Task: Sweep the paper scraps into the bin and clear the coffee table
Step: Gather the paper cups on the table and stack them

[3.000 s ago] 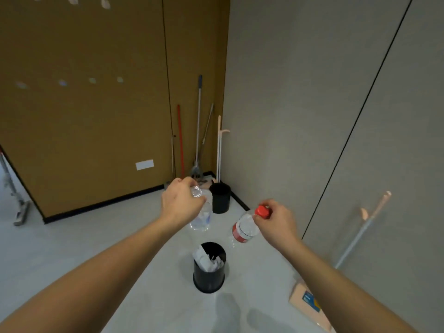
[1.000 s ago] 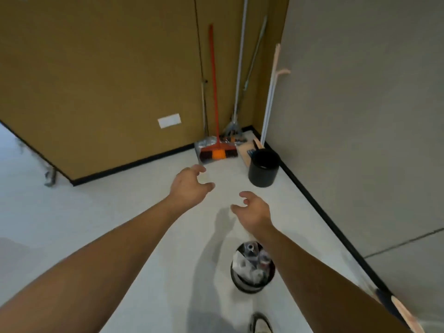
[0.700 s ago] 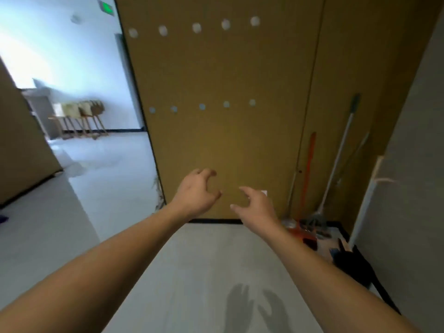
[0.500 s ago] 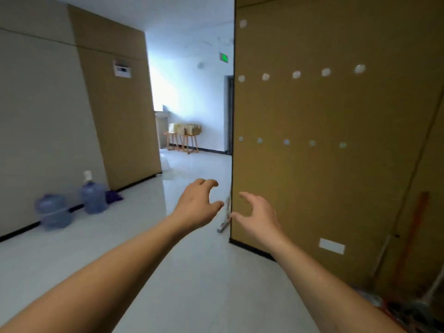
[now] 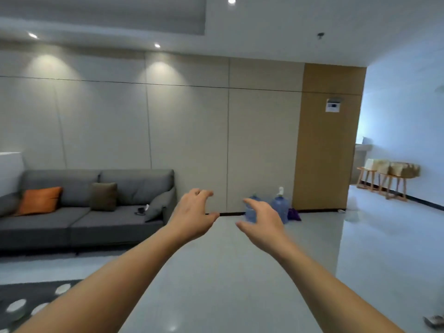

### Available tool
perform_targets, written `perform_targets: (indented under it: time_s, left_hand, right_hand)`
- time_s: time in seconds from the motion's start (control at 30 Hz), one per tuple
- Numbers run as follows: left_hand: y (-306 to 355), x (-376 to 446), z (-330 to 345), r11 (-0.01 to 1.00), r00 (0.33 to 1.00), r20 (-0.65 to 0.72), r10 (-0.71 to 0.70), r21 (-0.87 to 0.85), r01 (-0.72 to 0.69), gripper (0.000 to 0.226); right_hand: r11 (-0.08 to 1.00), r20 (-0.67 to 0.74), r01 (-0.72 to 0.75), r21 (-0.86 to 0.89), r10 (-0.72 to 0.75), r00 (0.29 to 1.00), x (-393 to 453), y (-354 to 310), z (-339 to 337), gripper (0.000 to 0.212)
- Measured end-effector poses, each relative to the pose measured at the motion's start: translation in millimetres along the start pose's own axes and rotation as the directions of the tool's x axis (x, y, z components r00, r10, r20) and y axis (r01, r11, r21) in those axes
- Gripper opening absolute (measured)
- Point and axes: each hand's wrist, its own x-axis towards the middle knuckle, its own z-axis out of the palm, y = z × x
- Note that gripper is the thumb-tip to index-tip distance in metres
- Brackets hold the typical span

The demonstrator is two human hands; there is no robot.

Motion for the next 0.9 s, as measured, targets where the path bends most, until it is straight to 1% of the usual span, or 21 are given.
perform_targets:
  time_s: [0.17,0.23,0.3,0.4,0.5,0.57,0.67,0.8,0.9]
  left_hand:
    - [-152,-52,-114,0.987,0.987,-0.118,-0.110,0.103,0.122,0.055]
    - [-218,-82,-155,0.970,0.977,-0.144,-0.156,0.162,0.179,0.054]
    - [-283,-119,-191,0.939,0.959,-0.155,-0.236,0.218,0.266,0.055]
    - [-374,-177,-239,0.869,0.908,-0.166,-0.384,0.267,0.417,0.058]
    - [-449,-227,-276,0.767,0.820,-0.178,-0.544,0.293,0.571,0.056]
    - [-489,-256,-292,0.705,0.760,-0.188,-0.622,0.286,0.648,0.056]
    - [-542,-291,-306,0.633,0.683,-0.204,-0.701,0.263,0.728,0.054]
    - [-608,-319,-311,0.520,0.575,-0.231,-0.785,0.258,0.814,0.056]
    - [-660,-326,-302,0.459,0.509,-0.251,-0.823,0.233,0.857,0.059]
  right_hand:
    - [0.982,0.122,0.187,0.038,-0.191,0.974,12,-143,128,0.066]
    - [0.967,0.164,0.244,0.079,-0.254,0.953,13,-203,186,0.066]
    - [0.947,0.209,0.286,0.147,-0.312,0.927,9,-263,245,0.066]
    - [0.918,0.296,0.310,0.248,-0.376,0.878,-4,-342,331,0.068]
    - [0.896,0.401,0.313,0.315,-0.424,0.812,-18,-403,407,0.069]
    - [0.884,0.462,0.314,0.347,-0.453,0.763,-25,-433,453,0.068]
    - [0.874,0.536,0.307,0.377,-0.477,0.697,-28,-465,516,0.065]
    - [0.881,0.620,0.260,0.394,-0.464,0.632,-25,-482,598,0.065]
    - [0.893,0.681,0.211,0.398,-0.441,0.585,-10,-485,662,0.065]
